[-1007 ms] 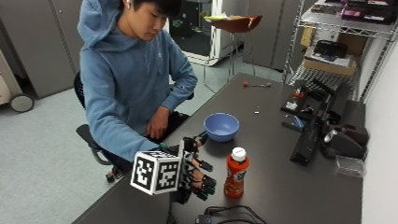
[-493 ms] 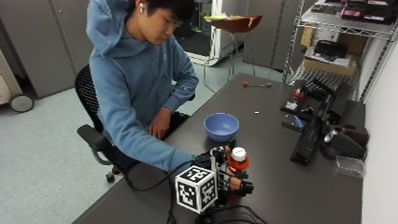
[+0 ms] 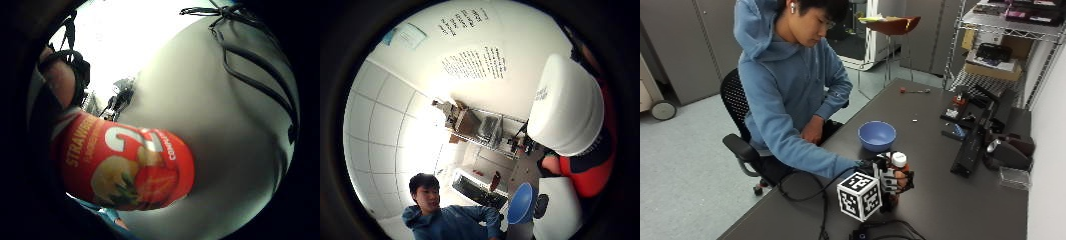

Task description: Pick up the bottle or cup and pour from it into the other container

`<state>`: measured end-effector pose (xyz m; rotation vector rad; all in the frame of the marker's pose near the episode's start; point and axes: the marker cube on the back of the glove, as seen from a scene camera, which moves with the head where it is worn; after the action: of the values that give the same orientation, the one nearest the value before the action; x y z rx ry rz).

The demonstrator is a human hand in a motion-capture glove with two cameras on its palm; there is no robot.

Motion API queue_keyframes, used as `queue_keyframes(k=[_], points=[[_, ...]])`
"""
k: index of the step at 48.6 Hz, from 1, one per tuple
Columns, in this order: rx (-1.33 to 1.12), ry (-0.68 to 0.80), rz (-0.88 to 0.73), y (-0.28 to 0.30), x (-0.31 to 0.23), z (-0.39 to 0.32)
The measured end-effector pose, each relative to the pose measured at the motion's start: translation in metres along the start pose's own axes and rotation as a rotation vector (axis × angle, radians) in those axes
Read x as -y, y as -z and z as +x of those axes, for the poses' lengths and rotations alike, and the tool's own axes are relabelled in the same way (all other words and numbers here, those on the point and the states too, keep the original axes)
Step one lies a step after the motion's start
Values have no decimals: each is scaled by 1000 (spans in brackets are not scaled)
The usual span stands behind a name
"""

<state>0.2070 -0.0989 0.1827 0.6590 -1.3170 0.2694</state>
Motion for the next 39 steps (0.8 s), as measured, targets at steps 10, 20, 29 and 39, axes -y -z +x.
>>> queue_keyframes(k=[10, 20, 29, 39], points=[[-93, 40, -156, -7, -14, -33], [-251, 117, -303, -17, -22, -80], [-541, 236, -472, -38, -29, -118], [-876, 330, -718, -67, -53, -147]])
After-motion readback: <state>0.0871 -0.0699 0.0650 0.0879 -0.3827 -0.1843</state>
